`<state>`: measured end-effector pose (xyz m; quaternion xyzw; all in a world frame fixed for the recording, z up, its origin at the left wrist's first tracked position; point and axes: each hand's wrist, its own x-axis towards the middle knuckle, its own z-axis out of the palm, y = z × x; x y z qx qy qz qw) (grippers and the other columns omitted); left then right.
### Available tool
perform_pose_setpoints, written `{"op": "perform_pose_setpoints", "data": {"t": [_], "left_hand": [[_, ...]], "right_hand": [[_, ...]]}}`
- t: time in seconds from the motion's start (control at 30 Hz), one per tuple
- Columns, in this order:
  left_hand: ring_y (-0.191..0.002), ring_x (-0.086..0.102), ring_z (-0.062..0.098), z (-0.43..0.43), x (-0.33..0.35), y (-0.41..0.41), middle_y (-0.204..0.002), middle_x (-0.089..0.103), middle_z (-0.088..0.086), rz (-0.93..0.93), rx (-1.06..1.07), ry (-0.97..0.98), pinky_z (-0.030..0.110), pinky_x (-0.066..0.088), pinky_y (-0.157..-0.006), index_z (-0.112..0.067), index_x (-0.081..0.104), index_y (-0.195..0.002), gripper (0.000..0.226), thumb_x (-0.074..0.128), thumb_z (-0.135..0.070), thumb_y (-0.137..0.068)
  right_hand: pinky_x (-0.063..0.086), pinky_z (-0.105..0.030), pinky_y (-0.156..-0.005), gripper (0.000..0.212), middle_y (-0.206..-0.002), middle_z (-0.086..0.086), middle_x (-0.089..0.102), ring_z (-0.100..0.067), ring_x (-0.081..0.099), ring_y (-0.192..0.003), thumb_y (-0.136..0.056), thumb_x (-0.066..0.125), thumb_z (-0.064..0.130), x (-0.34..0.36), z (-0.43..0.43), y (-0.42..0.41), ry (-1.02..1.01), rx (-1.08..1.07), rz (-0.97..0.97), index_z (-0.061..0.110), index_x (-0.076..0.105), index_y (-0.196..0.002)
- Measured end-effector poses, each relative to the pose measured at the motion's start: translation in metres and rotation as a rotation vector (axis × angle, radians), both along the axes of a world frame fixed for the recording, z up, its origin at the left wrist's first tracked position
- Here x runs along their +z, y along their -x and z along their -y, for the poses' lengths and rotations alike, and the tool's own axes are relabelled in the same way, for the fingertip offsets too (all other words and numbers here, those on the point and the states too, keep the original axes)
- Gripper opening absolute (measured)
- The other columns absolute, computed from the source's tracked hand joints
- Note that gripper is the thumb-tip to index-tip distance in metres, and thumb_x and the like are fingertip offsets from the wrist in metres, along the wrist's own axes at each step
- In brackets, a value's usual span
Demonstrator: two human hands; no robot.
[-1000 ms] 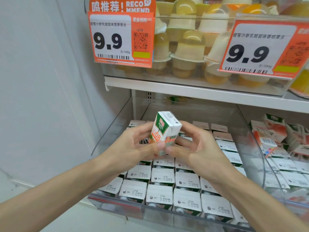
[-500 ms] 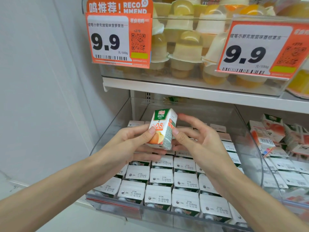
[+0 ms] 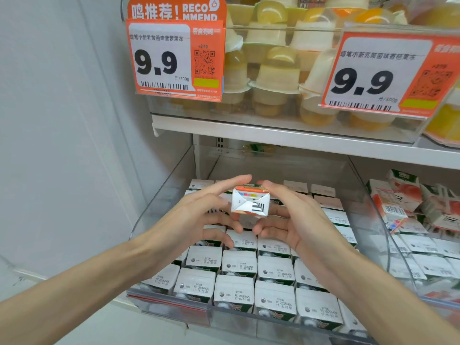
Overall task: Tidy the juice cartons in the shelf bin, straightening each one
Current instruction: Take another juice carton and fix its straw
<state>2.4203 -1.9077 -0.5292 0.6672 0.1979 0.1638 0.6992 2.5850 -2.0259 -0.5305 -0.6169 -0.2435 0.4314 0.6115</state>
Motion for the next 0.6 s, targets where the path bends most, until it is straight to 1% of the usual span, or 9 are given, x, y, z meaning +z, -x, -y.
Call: {"op": "perform_pose_setpoints", "data": {"t": [0.07, 0.1, 0.23, 0.33, 0.4, 0.43, 0.5, 0.57, 0.6], "left_hand": [[-0.093, 0.070, 0.018, -0.0008, -0.0029, 0.0028, -0.120, 0.063, 0.030, -0.043, -0.003, -0.119, 0.035, 0.060, -0.081, -0.046, 0.068, -0.135, 0.063, 0.057, 0.005, -0.100], [-0.095, 0.070, 0.017, 0.0006, -0.0031, 0.0045, -0.121, 0.063, 0.029, -0.049, -0.007, -0.172, 0.033, 0.060, -0.083, -0.048, 0.066, -0.138, 0.066, 0.059, 0.007, -0.100], [-0.099, 0.070, 0.018, 0.0038, -0.0018, 0.0060, -0.128, 0.068, 0.023, -0.041, -0.009, -0.206, 0.032, 0.061, -0.087, -0.053, 0.062, -0.138, 0.059, 0.070, -0.009, -0.099], [-0.096, 0.070, 0.017, 0.0029, -0.0029, 0.0047, -0.128, 0.069, 0.020, -0.033, 0.004, -0.210, 0.032, 0.061, -0.088, -0.052, 0.062, -0.138, 0.057, 0.072, -0.014, -0.097], [-0.100, 0.072, 0.022, 0.0025, -0.0048, 0.0042, -0.128, 0.069, 0.016, -0.024, 0.002, -0.223, 0.032, 0.060, -0.088, -0.052, 0.063, -0.138, 0.058, 0.073, -0.013, -0.097], [-0.105, 0.072, 0.027, 0.0021, -0.0060, 0.0042, -0.129, 0.069, 0.013, -0.022, 0.001, -0.229, 0.031, 0.060, -0.087, -0.052, 0.062, -0.138, 0.059, 0.073, -0.012, -0.096], [-0.111, 0.073, 0.029, 0.0012, -0.0068, 0.0038, -0.131, 0.067, 0.004, -0.023, 0.004, -0.228, 0.030, 0.061, -0.087, -0.054, 0.061, -0.138, 0.063, 0.075, -0.011, -0.095], [-0.111, 0.075, 0.025, 0.0004, -0.0069, 0.0034, -0.132, 0.068, -0.003, -0.007, 0.009, -0.221, 0.032, 0.062, -0.088, -0.056, 0.058, -0.141, 0.068, 0.076, -0.012, -0.093], [-0.112, 0.075, 0.023, 0.0000, -0.0065, 0.0031, -0.134, 0.069, -0.005, 0.001, 0.015, -0.220, 0.034, 0.062, -0.090, -0.057, 0.055, -0.143, 0.068, 0.076, -0.015, -0.093]], "right_hand": [[0.058, -0.034, -0.072, 0.033, -0.094, -0.020, 0.080, -0.024, 0.069, -0.065, -0.099, 0.067, 0.042, -0.0008, -0.0007, -0.0008, 0.020, -0.010, -0.008, 0.016, 0.076, -0.119], [0.058, -0.034, -0.072, 0.035, -0.095, -0.022, 0.079, -0.024, 0.069, -0.065, -0.099, 0.068, 0.043, -0.0008, -0.0007, -0.0008, 0.025, -0.012, -0.012, 0.015, 0.076, -0.118], [0.058, -0.035, -0.071, 0.036, -0.095, -0.023, 0.079, -0.024, 0.069, -0.064, -0.098, 0.068, 0.043, -0.0017, -0.0013, -0.0009, 0.029, -0.013, -0.015, 0.013, 0.075, -0.118], [0.058, -0.035, -0.073, 0.034, -0.095, -0.021, 0.079, -0.024, 0.069, -0.066, -0.098, 0.069, 0.041, -0.0020, -0.0019, -0.0008, 0.021, -0.006, -0.006, 0.017, 0.075, -0.121], [0.058, -0.036, -0.075, 0.031, -0.096, -0.018, 0.080, -0.024, 0.072, -0.072, -0.098, 0.070, 0.037, -0.0026, -0.0005, -0.0003, -0.007, -0.004, 0.017, 0.026, 0.071, -0.127], [0.058, -0.036, -0.077, 0.034, -0.099, -0.015, 0.080, -0.024, 0.074, -0.079, -0.098, 0.070, 0.034, -0.0034, 0.0009, -0.0003, -0.030, 0.000, 0.042, 0.032, 0.068, -0.132], [0.059, -0.038, -0.090, 0.051, -0.107, -0.007, 0.081, -0.025, 0.078, -0.097, -0.097, 0.073, 0.032, -0.0045, 0.0043, -0.0005, -0.075, 0.014, 0.115, 0.043, 0.054, -0.144], [0.055, -0.036, -0.099, 0.064, -0.113, 0.004, 0.081, -0.015, 0.076, -0.107, -0.097, 0.074, 0.033, -0.0042, 0.0059, 0.0000, -0.098, 0.031, 0.198, 0.046, 0.040, -0.150], [0.054, -0.033, -0.098, 0.065, -0.114, 0.010, 0.080, -0.008, 0.074, -0.108, -0.097, 0.074, 0.033, -0.0034, 0.0061, 0.0005, -0.099, 0.031, 0.234, 0.045, 0.041, -0.150]]}}
